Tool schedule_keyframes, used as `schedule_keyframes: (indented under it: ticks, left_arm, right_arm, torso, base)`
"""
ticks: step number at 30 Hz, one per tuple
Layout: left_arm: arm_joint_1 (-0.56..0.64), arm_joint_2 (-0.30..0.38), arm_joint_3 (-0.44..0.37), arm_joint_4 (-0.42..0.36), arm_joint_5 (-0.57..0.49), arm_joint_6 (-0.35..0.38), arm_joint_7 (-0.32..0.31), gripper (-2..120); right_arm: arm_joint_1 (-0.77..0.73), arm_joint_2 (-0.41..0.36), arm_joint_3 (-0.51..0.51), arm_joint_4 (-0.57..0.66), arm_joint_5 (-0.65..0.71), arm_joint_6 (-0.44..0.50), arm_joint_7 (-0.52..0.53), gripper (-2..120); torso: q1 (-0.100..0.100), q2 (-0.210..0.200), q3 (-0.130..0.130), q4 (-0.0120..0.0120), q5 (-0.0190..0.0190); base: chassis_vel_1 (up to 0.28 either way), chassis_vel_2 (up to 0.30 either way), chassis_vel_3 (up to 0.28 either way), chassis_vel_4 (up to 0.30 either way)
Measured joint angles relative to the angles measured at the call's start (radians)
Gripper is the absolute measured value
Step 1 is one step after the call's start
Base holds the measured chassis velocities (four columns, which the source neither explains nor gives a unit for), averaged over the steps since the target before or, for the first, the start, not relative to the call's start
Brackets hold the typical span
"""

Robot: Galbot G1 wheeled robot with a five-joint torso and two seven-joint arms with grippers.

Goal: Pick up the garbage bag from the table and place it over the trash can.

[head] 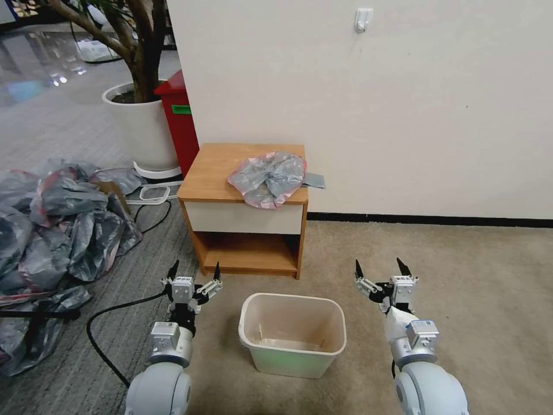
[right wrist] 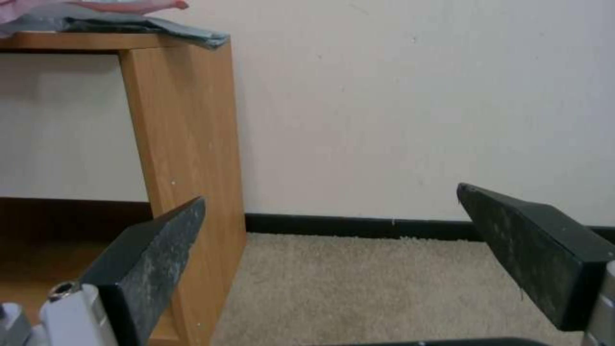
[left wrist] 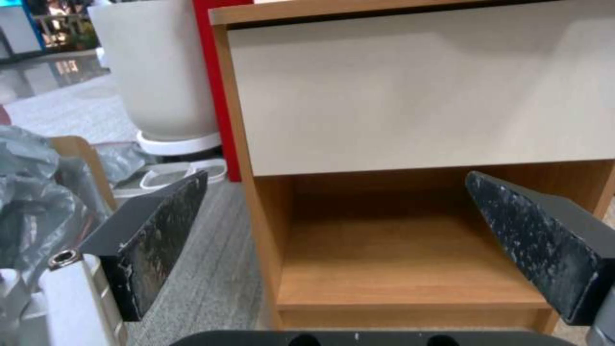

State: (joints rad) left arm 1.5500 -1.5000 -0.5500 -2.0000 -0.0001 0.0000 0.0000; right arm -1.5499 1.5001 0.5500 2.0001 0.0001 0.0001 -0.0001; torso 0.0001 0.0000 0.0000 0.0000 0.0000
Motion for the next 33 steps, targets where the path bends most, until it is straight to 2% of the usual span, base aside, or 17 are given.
schedule_keyframes:
  ticks: [33]
  left_arm:
    - [0.0,0.0,0.0,0.0,0.0,0.0,0.0,100]
  right_arm:
    - [0.0,0.0,0.0,0.0,0.0,0.0,0.0,100]
  torso:
    - [0.0,0.0,0.0,0.0,0.0]
  base:
    - [0.0,0.0,0.0,0.0]
